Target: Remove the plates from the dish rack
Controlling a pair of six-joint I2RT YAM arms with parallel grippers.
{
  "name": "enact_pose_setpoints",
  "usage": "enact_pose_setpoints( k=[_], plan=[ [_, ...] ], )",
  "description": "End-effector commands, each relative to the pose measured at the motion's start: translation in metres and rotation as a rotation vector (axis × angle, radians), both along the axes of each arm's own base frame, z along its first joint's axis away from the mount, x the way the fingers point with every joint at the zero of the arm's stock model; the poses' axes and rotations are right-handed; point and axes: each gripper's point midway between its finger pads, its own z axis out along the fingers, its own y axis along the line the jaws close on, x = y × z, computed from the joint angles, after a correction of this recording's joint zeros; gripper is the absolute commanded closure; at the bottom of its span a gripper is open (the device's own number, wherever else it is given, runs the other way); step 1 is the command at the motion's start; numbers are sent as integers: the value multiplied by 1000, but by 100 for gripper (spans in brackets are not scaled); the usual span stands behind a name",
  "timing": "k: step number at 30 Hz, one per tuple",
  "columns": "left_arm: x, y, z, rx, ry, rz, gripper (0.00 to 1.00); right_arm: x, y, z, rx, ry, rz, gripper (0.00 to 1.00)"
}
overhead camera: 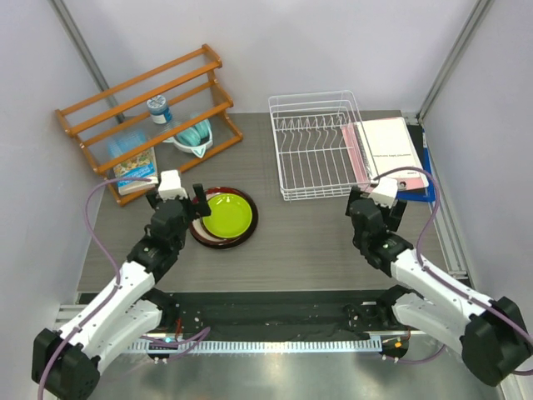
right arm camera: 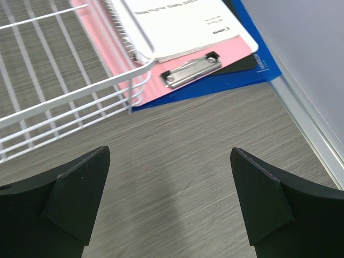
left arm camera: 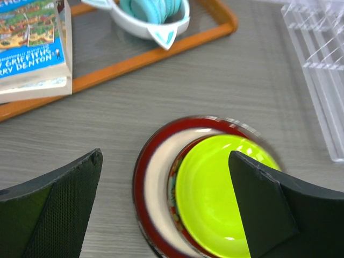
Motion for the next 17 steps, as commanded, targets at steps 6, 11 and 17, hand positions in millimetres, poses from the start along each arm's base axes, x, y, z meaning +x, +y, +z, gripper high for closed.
enact_pose_setpoints(
  k=[6,11,17],
  plan=[
    [22,0,-10,57,-61,26,1,42,-29,-5,56,-85,-110,0],
    [29,-1,-17,77,-41,34,1,55,-30,-14,73,-77,-104,0],
    [32,2,-18,92,-39,53,0,58,-36,-7,20,-123,-105,0]
  ],
)
